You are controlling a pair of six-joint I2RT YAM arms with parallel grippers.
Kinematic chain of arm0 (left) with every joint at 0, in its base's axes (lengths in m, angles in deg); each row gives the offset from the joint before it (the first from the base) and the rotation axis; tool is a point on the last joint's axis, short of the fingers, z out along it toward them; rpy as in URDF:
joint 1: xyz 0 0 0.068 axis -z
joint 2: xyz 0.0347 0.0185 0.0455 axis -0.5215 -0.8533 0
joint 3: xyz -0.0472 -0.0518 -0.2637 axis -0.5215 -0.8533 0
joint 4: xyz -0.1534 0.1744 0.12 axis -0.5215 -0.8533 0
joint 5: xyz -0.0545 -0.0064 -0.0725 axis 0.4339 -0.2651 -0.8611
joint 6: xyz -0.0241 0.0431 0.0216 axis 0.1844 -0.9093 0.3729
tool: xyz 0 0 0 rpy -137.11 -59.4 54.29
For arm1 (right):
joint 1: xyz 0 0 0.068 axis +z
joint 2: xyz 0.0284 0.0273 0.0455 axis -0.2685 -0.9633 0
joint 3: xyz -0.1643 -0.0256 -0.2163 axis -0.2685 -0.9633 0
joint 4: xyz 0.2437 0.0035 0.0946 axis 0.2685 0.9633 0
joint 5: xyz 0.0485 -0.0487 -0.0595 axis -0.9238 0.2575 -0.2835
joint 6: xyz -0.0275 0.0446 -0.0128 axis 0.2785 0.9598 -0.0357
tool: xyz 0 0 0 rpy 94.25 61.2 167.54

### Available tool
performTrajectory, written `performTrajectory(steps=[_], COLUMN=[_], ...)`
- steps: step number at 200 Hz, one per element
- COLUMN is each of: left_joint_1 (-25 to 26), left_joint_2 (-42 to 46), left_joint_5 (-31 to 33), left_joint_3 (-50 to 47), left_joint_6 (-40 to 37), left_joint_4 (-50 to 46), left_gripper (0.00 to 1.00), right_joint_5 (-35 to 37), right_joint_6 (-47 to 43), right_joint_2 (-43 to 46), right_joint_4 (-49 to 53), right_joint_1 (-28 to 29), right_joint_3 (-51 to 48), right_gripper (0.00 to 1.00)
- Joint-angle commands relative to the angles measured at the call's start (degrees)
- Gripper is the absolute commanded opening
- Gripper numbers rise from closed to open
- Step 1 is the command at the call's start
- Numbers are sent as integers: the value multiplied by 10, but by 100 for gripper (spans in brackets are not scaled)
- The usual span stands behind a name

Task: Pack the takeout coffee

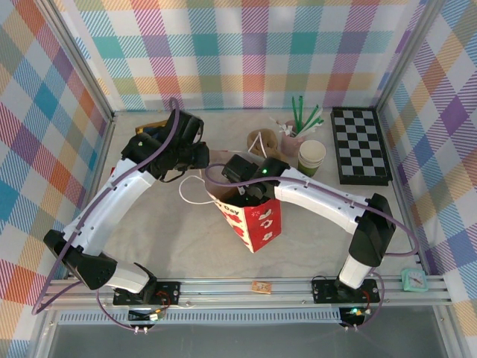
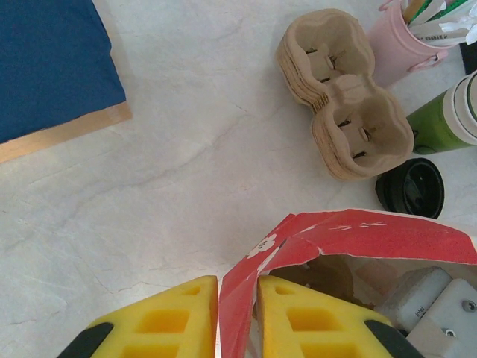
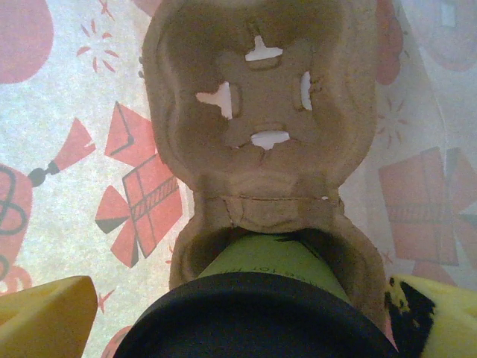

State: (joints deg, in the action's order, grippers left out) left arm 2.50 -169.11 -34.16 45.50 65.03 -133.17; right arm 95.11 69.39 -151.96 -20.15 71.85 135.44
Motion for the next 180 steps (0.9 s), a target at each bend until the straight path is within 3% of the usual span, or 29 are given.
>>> performTrajectory(steps=[1,50,82,180], left_joint_1=[-1,-1,1,4], left_joint_2=[11,13,16,19], left_joint_5=[16,5,1,9], left_joint_3=[19,14,11,11], left_joint_6=[0,2,3,3], left_joint_4=[-13,-3,1,2], left_gripper=[23,25,25,25], right_joint_5=[5,-6,8,13], right_joint_6=[-6,-10,2,-5], right_joint_2=[19,-2,-47,-49], right_joint_4=[4,-14,30,62], right_joint_1=[2,2,2,3], right_joint_3=[7,10,50,101], right_gripper=[99,99,99,99])
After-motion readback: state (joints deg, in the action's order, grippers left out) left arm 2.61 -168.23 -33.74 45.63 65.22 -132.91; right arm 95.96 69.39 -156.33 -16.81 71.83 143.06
